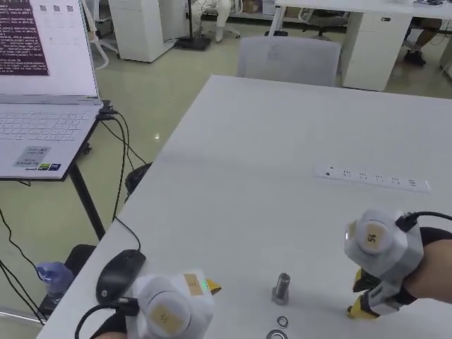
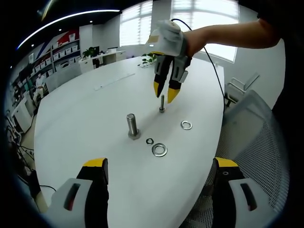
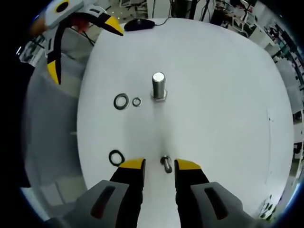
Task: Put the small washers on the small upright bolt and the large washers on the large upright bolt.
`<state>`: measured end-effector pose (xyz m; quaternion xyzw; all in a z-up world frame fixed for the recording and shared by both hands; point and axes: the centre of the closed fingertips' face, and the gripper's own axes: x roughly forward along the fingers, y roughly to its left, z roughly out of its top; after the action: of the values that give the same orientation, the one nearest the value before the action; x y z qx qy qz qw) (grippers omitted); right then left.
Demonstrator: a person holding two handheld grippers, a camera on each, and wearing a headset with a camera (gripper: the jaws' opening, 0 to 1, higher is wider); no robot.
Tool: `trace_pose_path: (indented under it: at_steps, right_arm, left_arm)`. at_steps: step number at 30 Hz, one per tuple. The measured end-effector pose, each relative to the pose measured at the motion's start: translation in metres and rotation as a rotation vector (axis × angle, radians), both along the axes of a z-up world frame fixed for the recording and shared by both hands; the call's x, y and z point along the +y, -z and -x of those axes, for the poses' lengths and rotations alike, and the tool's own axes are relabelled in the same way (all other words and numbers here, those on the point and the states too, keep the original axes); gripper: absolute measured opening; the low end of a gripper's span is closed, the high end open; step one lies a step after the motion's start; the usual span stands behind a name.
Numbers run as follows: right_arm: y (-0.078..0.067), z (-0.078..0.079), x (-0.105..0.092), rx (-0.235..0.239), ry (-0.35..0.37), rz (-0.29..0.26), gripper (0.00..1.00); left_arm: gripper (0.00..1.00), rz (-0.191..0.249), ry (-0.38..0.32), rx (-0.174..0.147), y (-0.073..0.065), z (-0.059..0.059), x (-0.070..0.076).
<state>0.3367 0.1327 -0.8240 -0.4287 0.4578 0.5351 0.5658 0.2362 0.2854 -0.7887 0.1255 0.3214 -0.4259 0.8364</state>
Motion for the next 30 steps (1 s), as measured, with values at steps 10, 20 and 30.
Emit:
trace_pose_path:
  at_steps: [10, 20, 30]
  right_arm:
    - [-0.005, 0.007, 0.008, -0.007, -0.037, -0.020, 0.25]
    - [-0.004, 0.017, 0.025, -0.003, -0.078, -0.031, 0.25]
    - [-0.001, 0.024, 0.048, 0.013, -0.120, -0.054, 0.25]
  left_arm:
    - [0.91, -0.001, -0.002, -0.006, -0.001, 0.000, -0.003]
    - [0.90, 0.003, -0.007, -0.007, 0.000, 0.000, -0.002]
    - [0.90, -0.001, -0.013, -0.011, 0.000, 0.000, 0.002]
